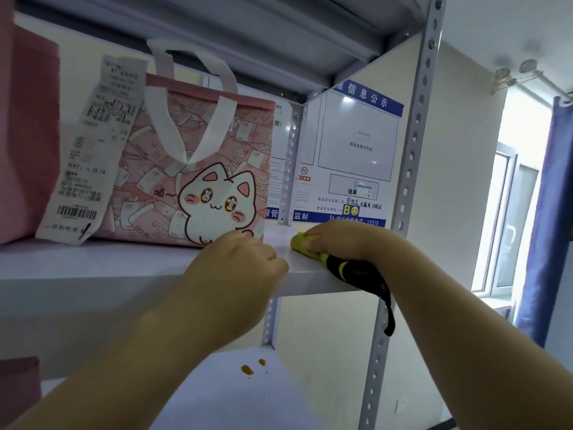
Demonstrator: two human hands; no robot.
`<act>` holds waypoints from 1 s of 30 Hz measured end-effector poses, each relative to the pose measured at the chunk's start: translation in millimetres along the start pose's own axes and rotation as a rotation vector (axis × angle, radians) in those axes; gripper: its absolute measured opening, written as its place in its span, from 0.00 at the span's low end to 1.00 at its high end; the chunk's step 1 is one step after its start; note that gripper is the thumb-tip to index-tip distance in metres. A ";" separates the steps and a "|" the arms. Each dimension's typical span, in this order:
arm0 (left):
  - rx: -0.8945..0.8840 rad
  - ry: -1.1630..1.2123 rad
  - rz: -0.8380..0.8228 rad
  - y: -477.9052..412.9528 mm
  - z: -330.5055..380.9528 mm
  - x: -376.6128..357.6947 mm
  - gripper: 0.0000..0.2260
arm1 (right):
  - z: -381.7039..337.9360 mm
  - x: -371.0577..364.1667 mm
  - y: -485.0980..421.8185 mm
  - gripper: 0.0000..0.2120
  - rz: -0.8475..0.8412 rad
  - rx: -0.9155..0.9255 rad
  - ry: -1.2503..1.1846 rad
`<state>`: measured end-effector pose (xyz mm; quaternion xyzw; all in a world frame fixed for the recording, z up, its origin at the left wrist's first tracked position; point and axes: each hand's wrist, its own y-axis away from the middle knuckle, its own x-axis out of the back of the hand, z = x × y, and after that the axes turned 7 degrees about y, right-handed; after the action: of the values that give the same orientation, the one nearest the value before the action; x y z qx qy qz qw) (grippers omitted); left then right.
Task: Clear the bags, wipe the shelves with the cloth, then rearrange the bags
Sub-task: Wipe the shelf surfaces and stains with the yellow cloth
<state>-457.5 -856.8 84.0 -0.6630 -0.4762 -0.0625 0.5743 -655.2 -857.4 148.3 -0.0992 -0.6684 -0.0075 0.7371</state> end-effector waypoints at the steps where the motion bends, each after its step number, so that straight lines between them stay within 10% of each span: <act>1: 0.008 0.009 -0.001 -1.0 0.2 1.0 0.12 | 1.1 -0.8 3.7 0.19 0.012 0.015 -0.037; 13: 0.187 -0.057 -0.009 11.4 16.2 0.3 0.10 | -2.7 -37.8 77.9 0.14 0.697 0.086 -0.082; 19: 0.177 -0.072 0.269 52.5 25.6 15.9 0.11 | -20.2 -54.8 94.8 0.16 0.982 0.098 -0.189; 30: 0.361 -0.297 0.302 132.2 11.0 48.4 0.09 | -73.6 -40.7 94.4 0.17 1.013 0.319 -0.282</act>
<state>-343.5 -805.7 18.1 -0.6151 -0.4544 0.2077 0.6099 -573.5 -781.4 88.9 -0.2957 -0.6221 0.4629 0.5579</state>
